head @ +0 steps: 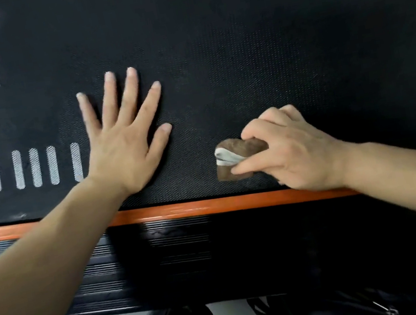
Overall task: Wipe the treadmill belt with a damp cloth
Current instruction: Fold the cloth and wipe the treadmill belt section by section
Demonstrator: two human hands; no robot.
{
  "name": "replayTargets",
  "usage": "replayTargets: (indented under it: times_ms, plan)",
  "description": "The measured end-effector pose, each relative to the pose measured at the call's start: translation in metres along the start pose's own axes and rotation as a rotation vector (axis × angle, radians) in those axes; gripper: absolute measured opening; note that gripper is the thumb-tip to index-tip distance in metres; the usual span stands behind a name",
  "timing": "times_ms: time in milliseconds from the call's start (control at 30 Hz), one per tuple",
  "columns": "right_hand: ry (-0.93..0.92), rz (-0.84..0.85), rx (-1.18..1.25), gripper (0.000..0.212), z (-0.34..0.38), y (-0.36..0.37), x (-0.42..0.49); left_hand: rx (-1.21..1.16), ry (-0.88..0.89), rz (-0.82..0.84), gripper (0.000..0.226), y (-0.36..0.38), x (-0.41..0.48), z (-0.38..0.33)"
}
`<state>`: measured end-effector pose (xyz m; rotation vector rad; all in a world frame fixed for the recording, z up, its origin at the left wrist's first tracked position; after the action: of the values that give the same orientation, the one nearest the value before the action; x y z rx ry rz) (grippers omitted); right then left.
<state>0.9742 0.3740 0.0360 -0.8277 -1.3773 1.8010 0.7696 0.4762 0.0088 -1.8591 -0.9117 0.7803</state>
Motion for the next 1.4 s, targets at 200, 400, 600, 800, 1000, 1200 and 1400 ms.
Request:
replayTargets:
  times_ms: [200, 400, 600, 800, 1000, 1200, 1400]
  plan:
    - [-0.098, -0.085, -0.019, 0.034, 0.042, 0.007, 0.059, 0.029, -0.122, -0.002, 0.072, -0.015, -0.021, 0.047]
    - [-0.127, -0.156, -0.075, 0.038, 0.037, 0.002, 0.071, -0.090, -0.131, -0.088, 0.063, -0.017, -0.023, 0.052]
    - [0.235, -0.213, -0.104, 0.046, 0.044, -0.003, 0.134, -0.326, -0.135, -0.189, 0.056, -0.028, -0.026, 0.060]
    - [-0.157, 0.002, -0.003, 0.031, 0.065, 0.013, 0.069, -0.246, -0.190, -0.142, 0.058, -0.026, -0.024, 0.054]
    - [0.053, -0.049, 0.028, 0.029, 0.005, -0.003, 0.002, -0.146, -0.291, -0.062, 0.064, -0.008, -0.006, 0.011]
    - [0.656, -0.162, -0.099, 0.034, -0.120, -0.029, -0.079, -0.073, -0.085, -0.016, 0.066, 0.032, 0.044, -0.086]
    - [0.284, -0.031, -0.057, 0.036, -0.086, -0.019, -0.098, -0.067, -0.081, -0.036, 0.064, 0.042, 0.069, -0.119]
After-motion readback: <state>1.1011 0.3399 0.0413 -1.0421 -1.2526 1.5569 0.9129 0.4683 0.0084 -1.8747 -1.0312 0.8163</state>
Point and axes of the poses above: each hand's wrist, its own x-axis towards the middle knuckle, its own y-axis out of the palm, z = x × y, the point moved 8 cm from there along x, towards the middle knuckle, and after that the axes turned 14 degrees about -x, right-handed, at the moved point
